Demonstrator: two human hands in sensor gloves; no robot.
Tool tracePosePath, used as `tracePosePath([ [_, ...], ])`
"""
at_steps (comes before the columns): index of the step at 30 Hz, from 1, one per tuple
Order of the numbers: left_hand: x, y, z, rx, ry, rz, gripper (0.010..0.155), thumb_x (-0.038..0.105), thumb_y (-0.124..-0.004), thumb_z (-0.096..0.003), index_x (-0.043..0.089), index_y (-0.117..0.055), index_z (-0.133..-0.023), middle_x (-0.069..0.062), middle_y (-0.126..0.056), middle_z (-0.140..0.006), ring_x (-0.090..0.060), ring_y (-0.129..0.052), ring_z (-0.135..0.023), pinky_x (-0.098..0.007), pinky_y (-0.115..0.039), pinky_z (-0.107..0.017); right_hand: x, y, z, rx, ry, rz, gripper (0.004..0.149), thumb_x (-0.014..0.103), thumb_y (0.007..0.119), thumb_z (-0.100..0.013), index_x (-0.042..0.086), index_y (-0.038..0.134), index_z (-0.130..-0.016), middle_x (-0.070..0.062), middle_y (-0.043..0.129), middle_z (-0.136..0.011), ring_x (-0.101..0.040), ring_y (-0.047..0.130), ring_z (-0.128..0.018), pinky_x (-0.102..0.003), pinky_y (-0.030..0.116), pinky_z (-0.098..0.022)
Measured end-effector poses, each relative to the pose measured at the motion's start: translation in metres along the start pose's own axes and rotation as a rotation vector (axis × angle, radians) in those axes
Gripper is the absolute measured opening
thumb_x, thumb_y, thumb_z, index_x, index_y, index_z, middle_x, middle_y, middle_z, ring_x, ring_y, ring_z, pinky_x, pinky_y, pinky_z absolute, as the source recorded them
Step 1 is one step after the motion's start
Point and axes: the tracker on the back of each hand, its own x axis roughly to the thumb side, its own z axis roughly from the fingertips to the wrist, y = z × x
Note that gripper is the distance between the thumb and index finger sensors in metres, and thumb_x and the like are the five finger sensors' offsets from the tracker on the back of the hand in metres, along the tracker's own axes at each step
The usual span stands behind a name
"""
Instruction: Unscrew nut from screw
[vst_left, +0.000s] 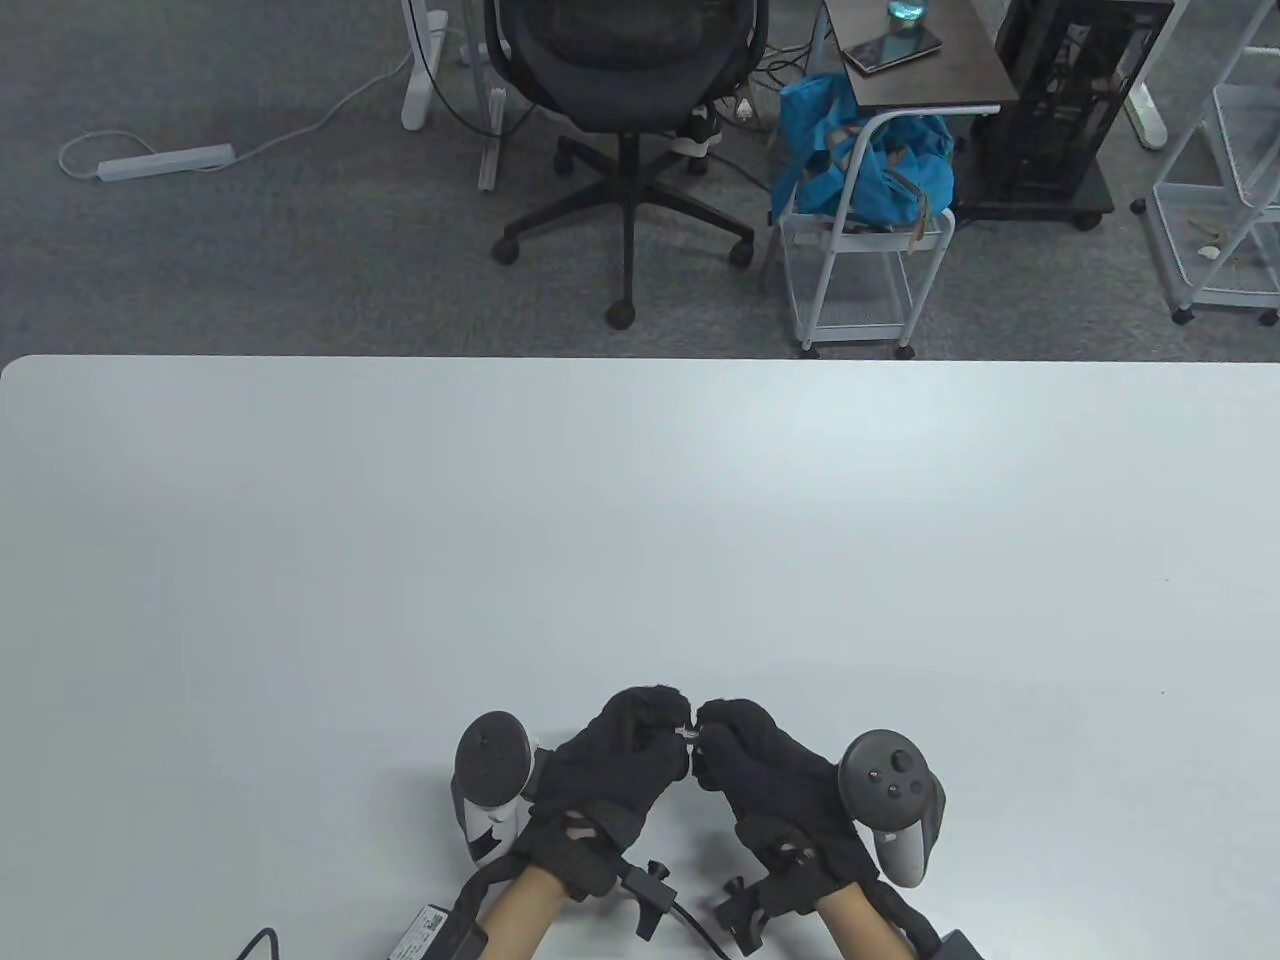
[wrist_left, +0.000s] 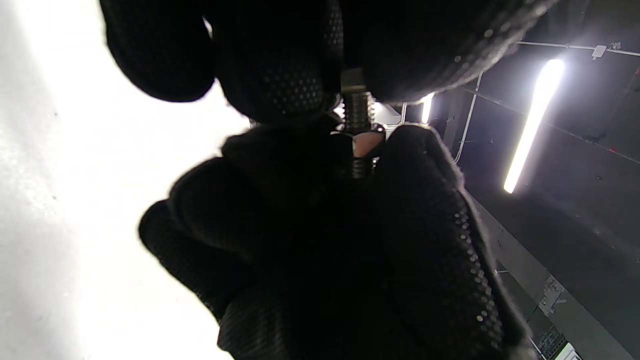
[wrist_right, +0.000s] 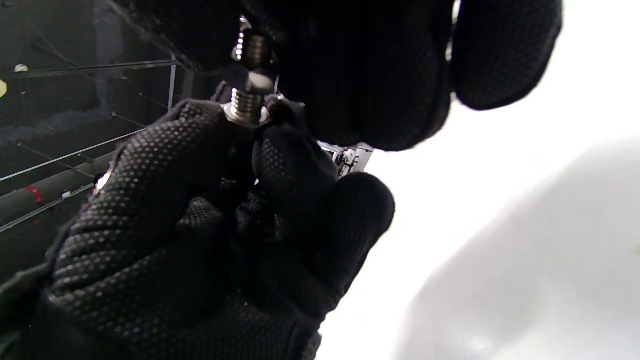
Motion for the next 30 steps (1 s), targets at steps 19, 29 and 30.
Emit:
tracePosePath([
  [19,0.0,0.0,0.0,0.007,0.003,0.012,0.047,0.036,-0.086,-0.0475,0.025,-0.077,-0.093,-0.014,-0.087,-0.086,-0.023,-0.098,-0.054,-0.056,-0.082,-0.054,-0.003,0.002,0.001,0.029,0.034,0.004,0.068,0.052,0.066,-0.056,0.007,0.061,-0.106,-0.027,0.075,-0.095,-0.049,0.082,-0.075,-0.068,0.067,-0.056],
  [29,-0.001,0.0,0.0,0.004,0.01,0.005,0.047,0.036,-0.086,-0.0475,0.025,-0.077,-0.092,-0.014,-0.087,-0.086,-0.023,-0.098,-0.054,-0.056,-0.082,-0.054,-0.001,0.004,0.0,0.058,0.023,0.007,0.057,0.045,0.068,-0.057,0.005,0.071,-0.097,-0.016,0.091,-0.076,-0.038,0.093,-0.058,-0.062,0.075,-0.052],
  [30,-0.001,0.0,0.0,0.004,0.01,0.005,0.047,0.036,-0.086,-0.0476,0.025,-0.077,-0.093,-0.014,-0.087,-0.086,-0.023,-0.098,-0.054,-0.056,-0.082,-0.054,0.0,0.005,0.0,0.052,0.017,0.008,0.057,0.045,0.069,-0.056,0.005,0.071,-0.097,-0.015,0.09,-0.075,-0.038,0.094,-0.058,-0.062,0.076,-0.052],
])
